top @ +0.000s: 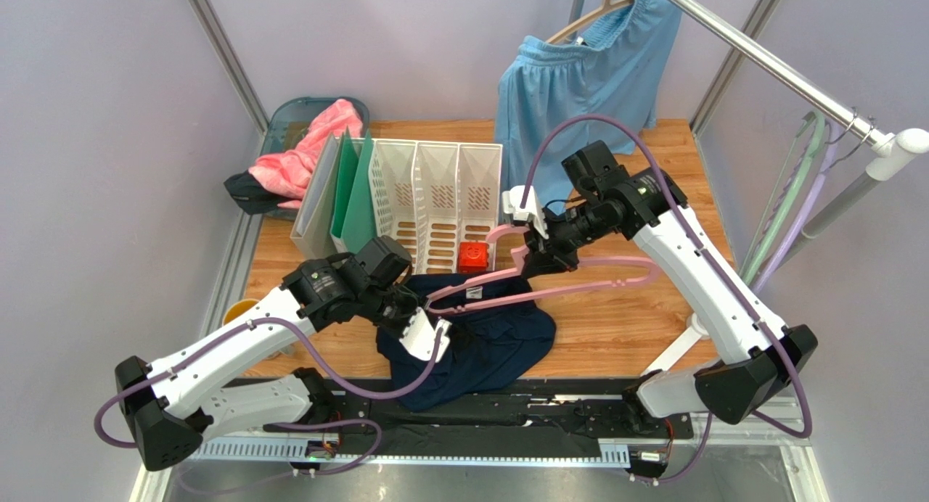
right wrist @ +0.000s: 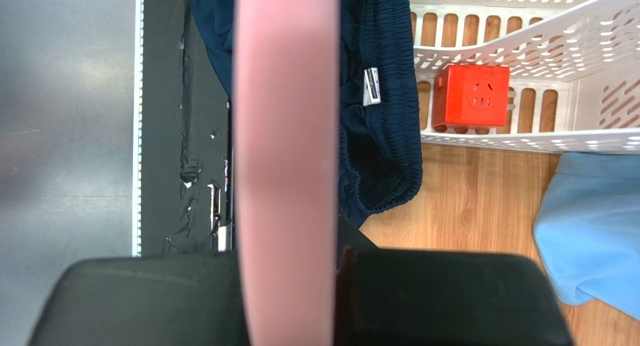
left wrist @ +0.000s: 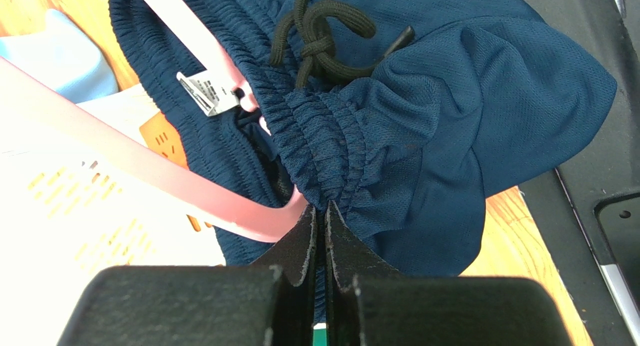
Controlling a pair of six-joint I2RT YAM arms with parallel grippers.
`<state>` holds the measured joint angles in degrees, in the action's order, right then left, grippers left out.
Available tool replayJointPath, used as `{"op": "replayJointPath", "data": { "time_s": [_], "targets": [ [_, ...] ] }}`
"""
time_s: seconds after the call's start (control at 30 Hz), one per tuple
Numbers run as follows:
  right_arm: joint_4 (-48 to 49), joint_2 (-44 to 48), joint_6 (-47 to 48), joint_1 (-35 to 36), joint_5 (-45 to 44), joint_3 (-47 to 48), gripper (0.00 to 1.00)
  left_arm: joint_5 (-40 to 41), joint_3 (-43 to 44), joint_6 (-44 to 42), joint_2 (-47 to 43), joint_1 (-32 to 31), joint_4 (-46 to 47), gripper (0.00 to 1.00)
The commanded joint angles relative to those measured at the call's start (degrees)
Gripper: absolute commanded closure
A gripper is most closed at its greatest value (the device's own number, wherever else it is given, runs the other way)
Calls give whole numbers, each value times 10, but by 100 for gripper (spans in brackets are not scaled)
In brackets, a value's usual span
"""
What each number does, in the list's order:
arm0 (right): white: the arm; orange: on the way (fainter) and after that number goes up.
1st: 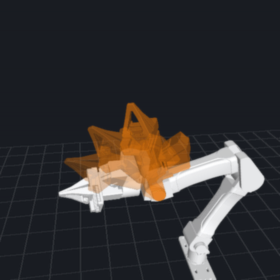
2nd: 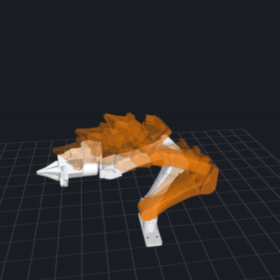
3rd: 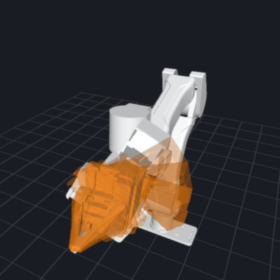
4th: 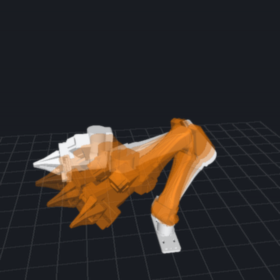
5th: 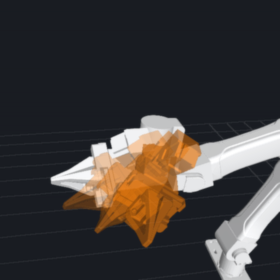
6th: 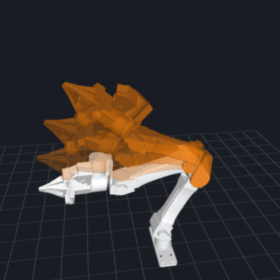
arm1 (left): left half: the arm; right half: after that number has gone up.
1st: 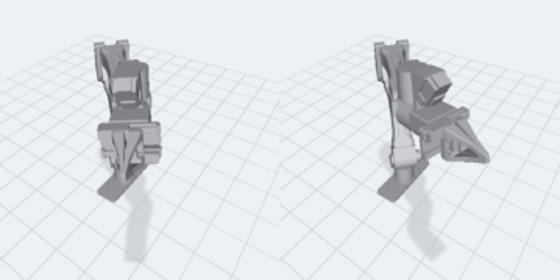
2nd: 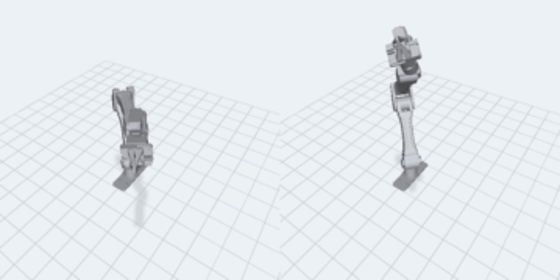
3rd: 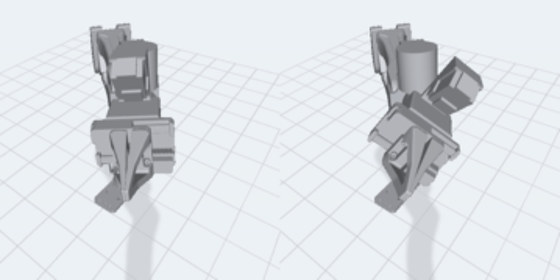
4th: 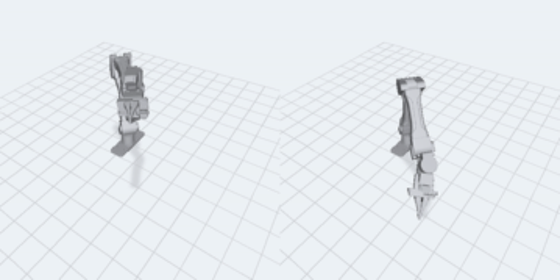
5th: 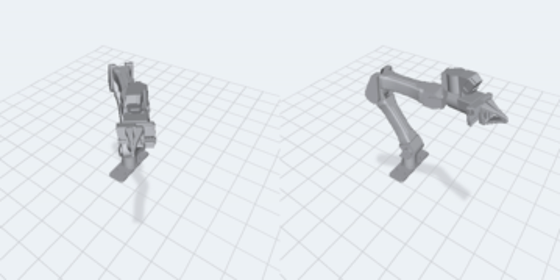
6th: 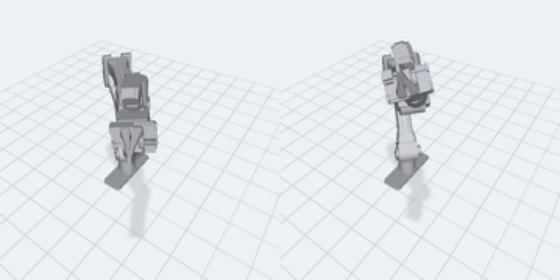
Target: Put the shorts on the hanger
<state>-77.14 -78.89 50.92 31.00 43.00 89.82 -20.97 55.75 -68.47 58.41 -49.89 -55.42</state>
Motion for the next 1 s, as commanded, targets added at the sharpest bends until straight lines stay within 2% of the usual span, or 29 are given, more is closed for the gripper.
{"op": "replayJointPath", "data": {
  "time_s": [0.0, 0.23, 0.57, 0.63, 0.67, 0.7, 0.77, 0.8, 0.87, 0.97],
  "targets": [
    [33, -5, -7, 28, 20, 0, 100, -5, 22, -6, 1, -11, 0, 100],
    [144, -30, -72, 66, 46, -35, 100, -3, 61, 16, 12, -46, -14, 100],
    [210, -66, -83, 127, 74, -76, 100, -3, 71, 55, 6, -81, -22, 100],
    [228, -65, -92, 127, 82, -77, 100, 1, 71, 114, 0, -81, -15, 89],
    [229, -64, -89, 127, 82, -77, 100, 5, 73, 140, -3, -79, -6, 74],
    [234, -61, -87, 127, 83, -79, 100, -3, 73, 168, -16, -59, 0, 66],
    [241, -47, -85, 126, 85, -95, 100, -73, 69, 256, -39, -14, 24, 51],
    [252, -41, -83, 126, 88, -102, 100, -90, 63, 291, -69, 33, 39, 47],
    [266, -26, -83, 126, 91, -125, 100, -98, 39, 361, -97, 64, 87, 40],
    [290, -15, -82, 126, 100, -143, 100, -101, 10, 395, -130, 91, 126, 34]
  ]
}}
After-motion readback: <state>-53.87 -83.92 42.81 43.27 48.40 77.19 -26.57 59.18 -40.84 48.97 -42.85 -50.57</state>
